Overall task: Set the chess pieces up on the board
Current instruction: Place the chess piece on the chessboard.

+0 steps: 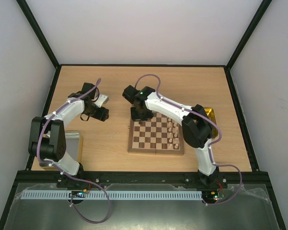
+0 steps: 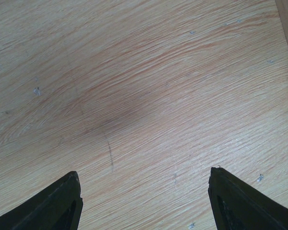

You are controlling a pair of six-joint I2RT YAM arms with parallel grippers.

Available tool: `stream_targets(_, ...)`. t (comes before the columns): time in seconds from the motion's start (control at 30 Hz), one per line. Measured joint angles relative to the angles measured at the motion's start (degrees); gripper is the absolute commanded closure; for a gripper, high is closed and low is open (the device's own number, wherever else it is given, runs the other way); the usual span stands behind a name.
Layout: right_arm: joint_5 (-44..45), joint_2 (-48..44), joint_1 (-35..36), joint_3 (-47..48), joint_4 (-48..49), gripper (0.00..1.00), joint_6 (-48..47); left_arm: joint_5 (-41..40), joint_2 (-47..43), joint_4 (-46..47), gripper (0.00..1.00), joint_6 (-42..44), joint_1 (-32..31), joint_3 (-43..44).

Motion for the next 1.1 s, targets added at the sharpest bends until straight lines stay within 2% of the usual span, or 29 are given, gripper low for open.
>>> stream_targets(1.1, -0.83, 4.39, 0.68, 3.48, 0.50, 0.96, -1.07, -0.02, -1.07, 0.00, 0.27, -0.02, 0.35, -0.79)
